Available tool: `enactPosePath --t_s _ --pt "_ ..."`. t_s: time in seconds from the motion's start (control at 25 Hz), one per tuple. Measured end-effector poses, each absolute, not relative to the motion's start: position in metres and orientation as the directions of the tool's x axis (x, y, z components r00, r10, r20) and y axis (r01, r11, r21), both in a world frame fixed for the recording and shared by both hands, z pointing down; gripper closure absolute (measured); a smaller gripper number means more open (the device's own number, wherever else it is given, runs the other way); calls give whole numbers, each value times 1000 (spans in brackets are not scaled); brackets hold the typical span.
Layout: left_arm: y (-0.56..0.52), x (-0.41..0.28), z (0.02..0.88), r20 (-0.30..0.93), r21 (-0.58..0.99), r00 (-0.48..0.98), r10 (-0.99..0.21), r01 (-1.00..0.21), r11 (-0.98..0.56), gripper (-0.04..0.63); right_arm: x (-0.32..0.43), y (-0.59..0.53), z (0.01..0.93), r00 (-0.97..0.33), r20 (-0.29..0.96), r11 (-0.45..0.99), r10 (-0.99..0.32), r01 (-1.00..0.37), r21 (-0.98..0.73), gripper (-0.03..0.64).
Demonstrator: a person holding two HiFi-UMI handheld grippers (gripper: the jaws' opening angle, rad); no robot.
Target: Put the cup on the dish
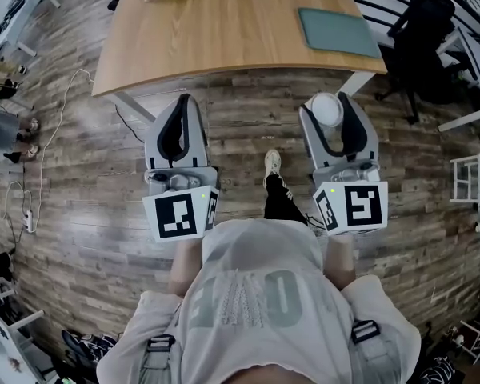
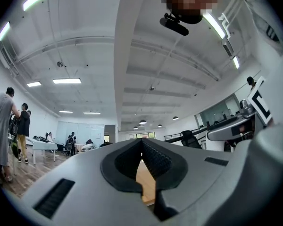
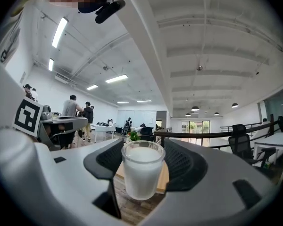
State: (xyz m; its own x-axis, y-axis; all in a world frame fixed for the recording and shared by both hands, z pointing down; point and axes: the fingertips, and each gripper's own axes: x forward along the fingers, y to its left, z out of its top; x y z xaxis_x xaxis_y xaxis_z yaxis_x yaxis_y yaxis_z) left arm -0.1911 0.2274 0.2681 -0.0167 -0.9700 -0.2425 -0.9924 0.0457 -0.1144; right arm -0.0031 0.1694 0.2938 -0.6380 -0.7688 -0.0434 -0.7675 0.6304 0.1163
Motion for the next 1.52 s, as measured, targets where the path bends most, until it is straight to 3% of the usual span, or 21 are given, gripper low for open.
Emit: enactPosePath --t_s 0.64,1.04,1.52 --pt "7 -222 230 -277 -95 -160 -948 -977 193 588 -18 -71 250 -714 -83 703 -695 -699 131 342" --pt "-73 -231 246 -212 -92 -160 -964 -979 183 588 -29 -151 261 -719 -55 713 -693 -695 93 342" --pt "-164 -266 218 -283 -104 -102 -954 -985 136 588 -79 -224 258 -725 -40 722 -687 -688 68 342"
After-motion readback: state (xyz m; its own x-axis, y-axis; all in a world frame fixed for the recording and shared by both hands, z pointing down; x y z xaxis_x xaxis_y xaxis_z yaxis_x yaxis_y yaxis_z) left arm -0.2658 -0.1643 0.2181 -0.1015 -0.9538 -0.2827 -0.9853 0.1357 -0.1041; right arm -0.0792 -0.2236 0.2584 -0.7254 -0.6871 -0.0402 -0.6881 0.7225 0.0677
